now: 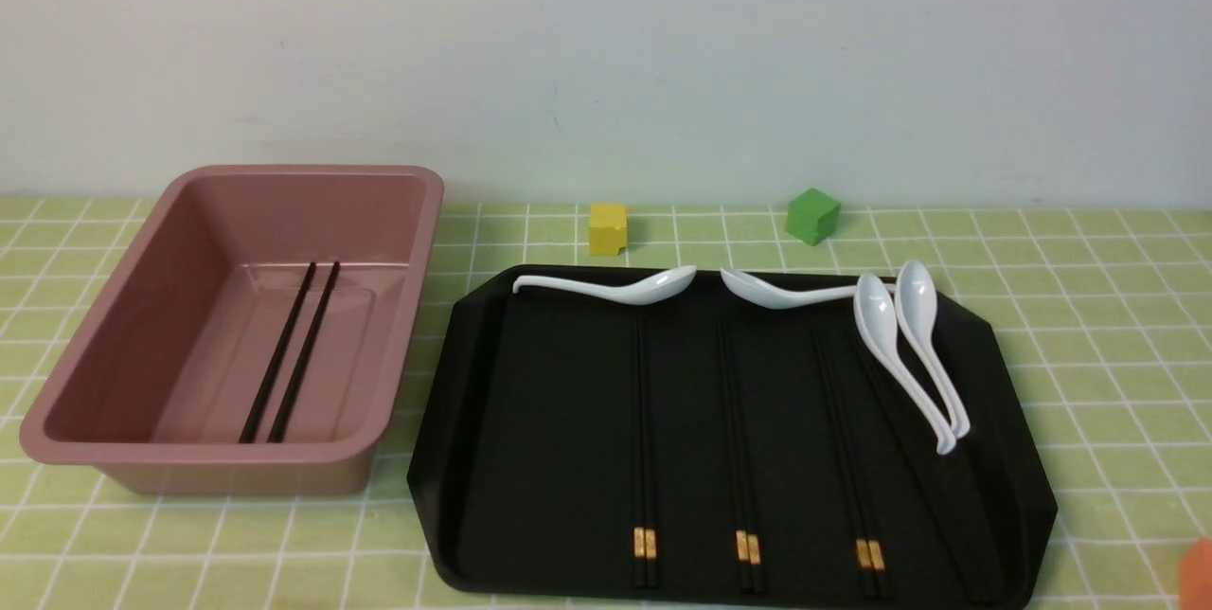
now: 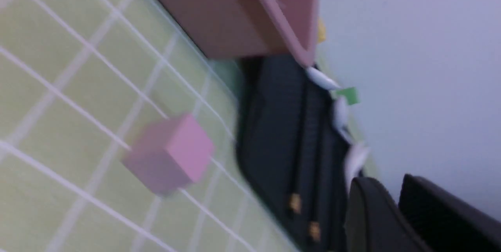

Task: On green tablecloth take chopsticks from black tray and put them in box.
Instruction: 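Reach over to the black tray and grasp a pair of chopsticks with the left gripper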

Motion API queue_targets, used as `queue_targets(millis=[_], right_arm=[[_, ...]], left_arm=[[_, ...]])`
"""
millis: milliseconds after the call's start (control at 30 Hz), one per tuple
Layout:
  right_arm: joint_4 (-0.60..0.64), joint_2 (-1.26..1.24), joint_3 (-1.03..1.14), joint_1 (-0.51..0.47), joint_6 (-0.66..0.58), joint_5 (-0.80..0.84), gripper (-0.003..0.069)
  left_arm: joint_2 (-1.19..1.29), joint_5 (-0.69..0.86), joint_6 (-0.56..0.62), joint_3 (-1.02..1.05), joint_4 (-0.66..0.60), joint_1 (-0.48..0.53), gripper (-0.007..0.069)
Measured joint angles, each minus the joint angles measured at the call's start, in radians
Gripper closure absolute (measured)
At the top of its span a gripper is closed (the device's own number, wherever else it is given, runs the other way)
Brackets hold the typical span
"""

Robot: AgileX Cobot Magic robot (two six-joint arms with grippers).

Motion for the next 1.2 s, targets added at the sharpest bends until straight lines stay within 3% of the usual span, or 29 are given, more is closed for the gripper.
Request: queue_targets(millis=[100,233,433,533,600,800,900,1067,1200], right_arm=[[0.000,0.000,0.000,0.000,0.000,0.000,0.0419],[0.000,0.000,0.000,0.000,0.000,0.000,0.0419],[0.000,0.000,0.000,0.000,0.000,0.000,0.0419],[0.000,0.000,0.000,0.000,0.000,0.000,0.0419],[0.000,0.000,0.000,0.000,0.000,0.000,0.0419],[0.000,0.000,0.000,0.000,0.000,0.000,0.0419],[0.000,0.000,0.000,0.000,0.000,0.000,0.0419],[0.000,0.000,0.000,0.000,0.000,0.000,0.0419],[0.000,0.000,0.000,0.000,0.000,0.000,0.0419]], left_arm=[[0.000,-0.010,-0.014,0.000,-0.150,0.000,0.0493],[0.000,-0.070,-0.017,0.000,-0.255,0.000,0.0493],[0.000,-0.082,0.073,-0.116,-0.301,0.000,0.0543],[0.093,-0.018,0.172,-0.310,-0.234,0.000,0.0635],[0.184,0.075,0.206,-0.406,-0.148,0.000,0.0637],[0.728,0.618,0.222,-0.767,0.217,0.000,0.0637],[0.966,0.803,0.250,-0.863,0.281,0.000,0.0637],[1.288,0.818,0.333,-0.953,0.217,-0.073,0.0637],[1.447,0.706,0.271,-1.032,0.215,-0.253,0.0637]])
